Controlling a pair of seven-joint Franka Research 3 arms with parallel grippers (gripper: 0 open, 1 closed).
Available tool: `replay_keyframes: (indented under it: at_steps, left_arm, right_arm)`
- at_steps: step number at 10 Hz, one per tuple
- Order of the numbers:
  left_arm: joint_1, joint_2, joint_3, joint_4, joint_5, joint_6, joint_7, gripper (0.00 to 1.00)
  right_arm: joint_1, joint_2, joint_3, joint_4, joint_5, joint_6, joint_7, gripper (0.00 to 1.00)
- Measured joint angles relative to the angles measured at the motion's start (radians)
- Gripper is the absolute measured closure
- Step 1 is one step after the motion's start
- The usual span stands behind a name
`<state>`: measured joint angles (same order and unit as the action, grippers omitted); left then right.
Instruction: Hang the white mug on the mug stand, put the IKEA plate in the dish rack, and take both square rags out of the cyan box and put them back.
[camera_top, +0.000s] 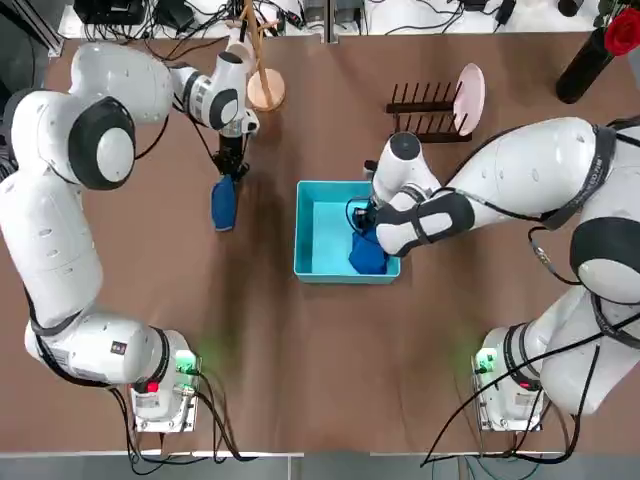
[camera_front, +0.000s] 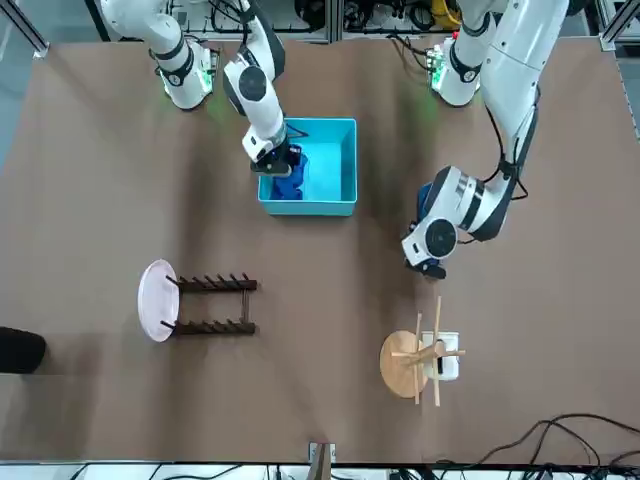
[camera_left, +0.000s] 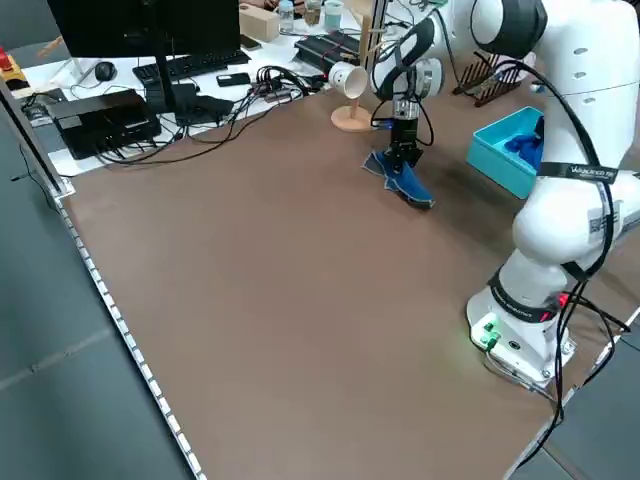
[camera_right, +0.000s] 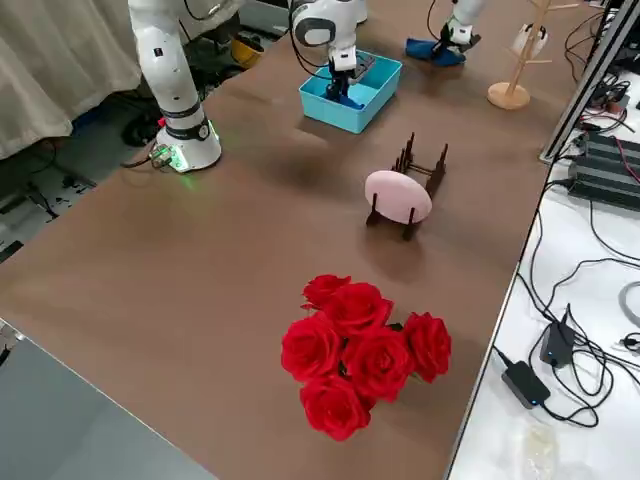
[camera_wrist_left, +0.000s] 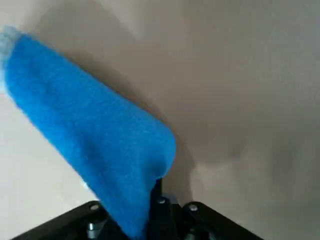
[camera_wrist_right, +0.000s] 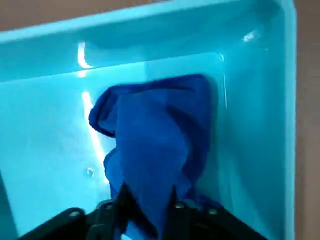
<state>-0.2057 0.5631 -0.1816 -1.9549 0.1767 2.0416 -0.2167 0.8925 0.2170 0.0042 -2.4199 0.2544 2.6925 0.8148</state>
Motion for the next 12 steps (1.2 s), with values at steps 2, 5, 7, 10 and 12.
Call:
replay_keyframes:
  at_steps: [2, 5, 7, 10, 12]
  left_arm:
    - [0.001, -0.019, 0.073, -0.033, 0.006, -0.015, 0.006, 0.93]
    - [0.015, -0.051, 0.219, -0.119, 0.104, -0.001, 0.067, 0.93]
    - [0.021, -0.063, 0.289, -0.163, 0.148, 0.023, 0.080, 0.93]
    - [0.020, -0.066, 0.431, -0.199, 0.196, 0.071, 0.218, 0.93]
    - [0.031, -0.067, 0.496, -0.200, 0.196, 0.086, 0.314, 0.93]
  right_arm:
    - [-0.013, -0.030, -0.013, 0.017, 0.000, -0.055, 0.006, 0.96]
    - [-0.105, -0.133, -0.021, 0.138, -0.002, -0.331, -0.004, 0.96]
    - [-0.205, -0.207, -0.024, 0.269, -0.003, -0.607, -0.064, 0.96]
    - [-0.385, -0.252, -0.028, 0.447, -0.004, -0.919, -0.245, 0.96]
    - [-0.507, -0.261, -0.028, 0.467, -0.006, -0.988, -0.409, 0.96]
